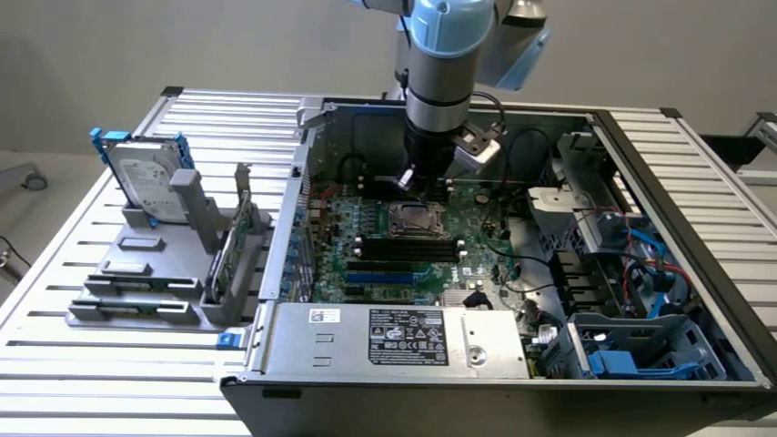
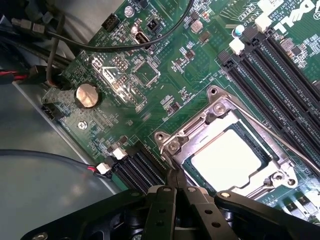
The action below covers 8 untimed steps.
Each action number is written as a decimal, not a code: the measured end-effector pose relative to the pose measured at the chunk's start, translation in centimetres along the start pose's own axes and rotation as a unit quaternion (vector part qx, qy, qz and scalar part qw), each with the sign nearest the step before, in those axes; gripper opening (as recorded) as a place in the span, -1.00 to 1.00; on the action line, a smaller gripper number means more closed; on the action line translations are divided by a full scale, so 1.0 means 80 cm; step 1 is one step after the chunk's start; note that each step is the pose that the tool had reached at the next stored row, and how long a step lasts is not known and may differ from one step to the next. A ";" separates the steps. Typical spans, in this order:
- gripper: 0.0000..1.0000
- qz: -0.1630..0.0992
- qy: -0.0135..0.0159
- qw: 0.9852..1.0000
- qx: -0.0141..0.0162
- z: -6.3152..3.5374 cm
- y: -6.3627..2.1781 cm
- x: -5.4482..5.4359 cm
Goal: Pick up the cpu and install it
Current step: 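Install the first cpu locking lever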
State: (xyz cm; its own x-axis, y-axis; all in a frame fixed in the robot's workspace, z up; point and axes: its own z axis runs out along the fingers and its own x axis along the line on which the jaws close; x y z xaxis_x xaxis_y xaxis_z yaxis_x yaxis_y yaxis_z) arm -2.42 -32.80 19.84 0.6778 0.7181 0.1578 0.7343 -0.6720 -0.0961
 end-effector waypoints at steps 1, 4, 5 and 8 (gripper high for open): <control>-0.79 0.000 0.000 1.000 0.000 0.000 0.000 0.000; -0.79 0.000 0.000 1.000 0.000 0.000 0.001 0.001; -0.79 0.000 0.000 1.000 0.000 0.000 0.001 0.001; -0.79 0.000 0.000 1.000 0.000 0.000 0.002 0.001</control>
State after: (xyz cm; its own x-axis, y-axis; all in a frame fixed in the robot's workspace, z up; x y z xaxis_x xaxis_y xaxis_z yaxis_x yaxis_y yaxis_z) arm -2.24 -32.83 19.83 0.6779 0.7180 0.1578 0.7342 -0.6720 -0.0961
